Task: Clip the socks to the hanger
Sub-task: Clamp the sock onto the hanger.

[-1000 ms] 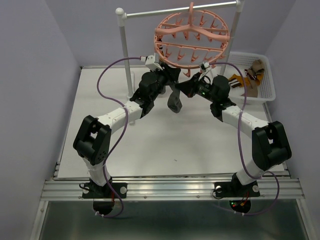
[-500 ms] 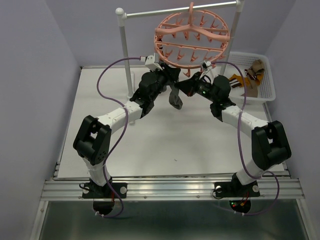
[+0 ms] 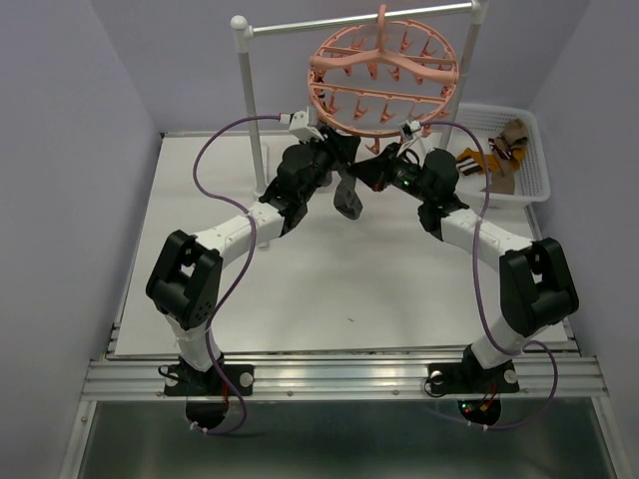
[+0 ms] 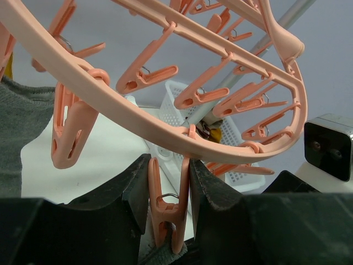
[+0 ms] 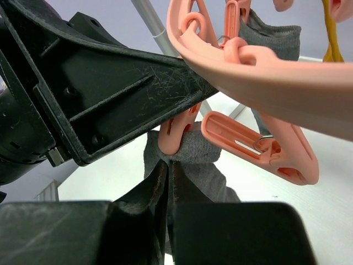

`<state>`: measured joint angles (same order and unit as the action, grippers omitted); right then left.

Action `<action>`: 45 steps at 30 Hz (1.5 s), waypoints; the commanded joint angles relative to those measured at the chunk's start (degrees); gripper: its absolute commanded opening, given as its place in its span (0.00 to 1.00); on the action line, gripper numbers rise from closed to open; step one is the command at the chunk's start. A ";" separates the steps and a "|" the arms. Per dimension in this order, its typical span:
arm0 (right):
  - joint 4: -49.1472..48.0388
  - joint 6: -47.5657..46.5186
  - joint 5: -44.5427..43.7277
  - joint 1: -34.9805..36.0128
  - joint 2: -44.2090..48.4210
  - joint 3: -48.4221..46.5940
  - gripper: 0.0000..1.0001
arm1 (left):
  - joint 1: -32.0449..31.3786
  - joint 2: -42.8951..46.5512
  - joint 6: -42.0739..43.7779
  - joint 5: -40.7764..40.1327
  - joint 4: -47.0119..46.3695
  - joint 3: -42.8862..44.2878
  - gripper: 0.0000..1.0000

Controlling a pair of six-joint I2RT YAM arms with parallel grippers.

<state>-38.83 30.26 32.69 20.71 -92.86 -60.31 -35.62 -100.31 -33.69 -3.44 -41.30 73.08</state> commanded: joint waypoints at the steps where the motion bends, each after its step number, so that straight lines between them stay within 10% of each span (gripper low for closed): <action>1: -2.56 0.58 -0.52 0.38 -0.74 -2.97 0.01 | 0.37 3.37 -1.20 -1.83 -3.35 -0.83 0.00; 17: -8.54 3.40 -2.89 0.38 -1.27 -2.18 0.01 | 0.37 3.72 0.64 -2.45 -3.35 -1.45 0.02; 22: -8.19 3.14 -2.81 0.38 -1.18 -2.18 0.01 | 0.37 3.90 0.99 -2.45 -3.35 -1.45 0.27; 26: -8.02 3.22 -2.02 0.38 -1.01 -2.18 0.04 | 0.46 4.16 1.26 -2.36 -3.35 -1.45 0.72; 30: -7.75 3.14 -1.75 0.38 -0.66 -2.09 0.09 | 0.46 4.25 1.26 -2.27 -3.35 -1.27 0.85; 45: 5.58 -4.94 -5.60 0.38 6.10 0.98 1.00 | 2.48 5.48 -1.02 -4.91 -2.47 -1.36 0.99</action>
<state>-37.76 30.13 30.37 20.73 -92.38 -60.31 -34.79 -99.37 -33.21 -5.87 -40.71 71.72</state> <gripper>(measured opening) 0.944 0.987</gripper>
